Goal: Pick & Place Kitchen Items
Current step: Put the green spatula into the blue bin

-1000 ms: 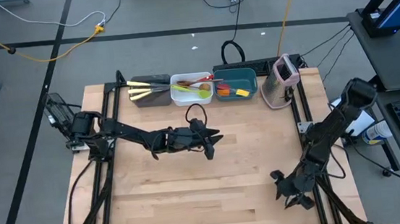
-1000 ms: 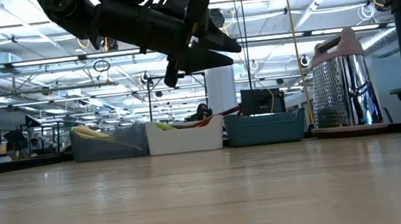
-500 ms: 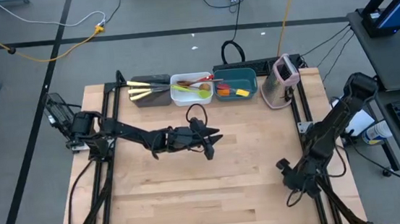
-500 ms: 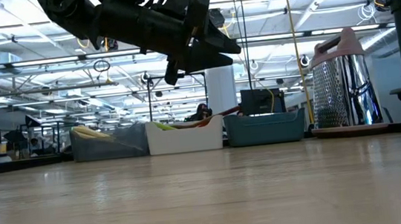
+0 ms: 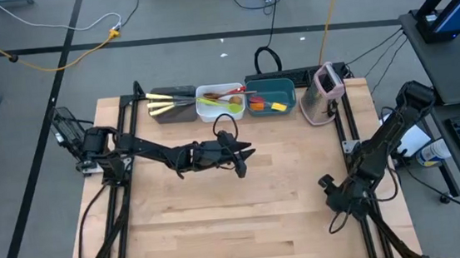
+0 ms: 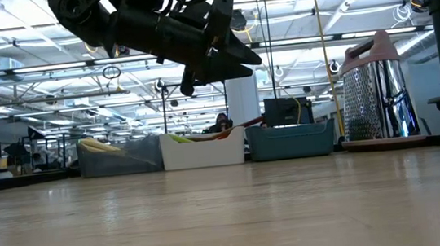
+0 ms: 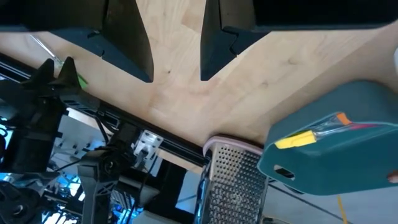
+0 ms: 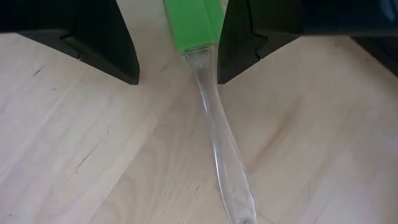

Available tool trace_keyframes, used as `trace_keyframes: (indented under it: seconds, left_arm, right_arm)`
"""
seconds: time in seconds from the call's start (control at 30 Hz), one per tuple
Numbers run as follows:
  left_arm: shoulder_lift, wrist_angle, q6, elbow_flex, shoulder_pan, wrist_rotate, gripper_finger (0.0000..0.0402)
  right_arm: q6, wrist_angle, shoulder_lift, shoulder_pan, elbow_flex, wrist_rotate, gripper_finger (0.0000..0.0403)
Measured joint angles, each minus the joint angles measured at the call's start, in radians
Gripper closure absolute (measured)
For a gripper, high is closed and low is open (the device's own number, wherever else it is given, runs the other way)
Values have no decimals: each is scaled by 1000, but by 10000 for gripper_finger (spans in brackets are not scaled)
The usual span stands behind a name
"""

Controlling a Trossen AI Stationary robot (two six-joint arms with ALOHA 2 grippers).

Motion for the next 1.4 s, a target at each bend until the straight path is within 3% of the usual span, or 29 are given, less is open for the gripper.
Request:
trace_keyframes:
  seconds: [0.2,0.43,0.6,0.9,1.17,1.4]
  left_arm:
    - [0,-18,7,0,0,0,266]
    - [0,-77,7,0,0,2,266]
    - [0,-103,6,0,0,3,266]
    - [0,-103,-3,0,-1,4,266]
    - [0,-96,19,0,0,53,266]
    - [0,-100,51,0,0,54,266]
  right_arm:
    - [-2,34,38,34,0,38,193]
    - [-280,152,150,63,-1,126,210]
    - [-305,174,228,64,-1,125,267]
    - [-200,247,270,38,-2,151,392]
    - [-248,511,277,-58,-6,358,398]
    - [-254,505,276,-182,-6,403,402]
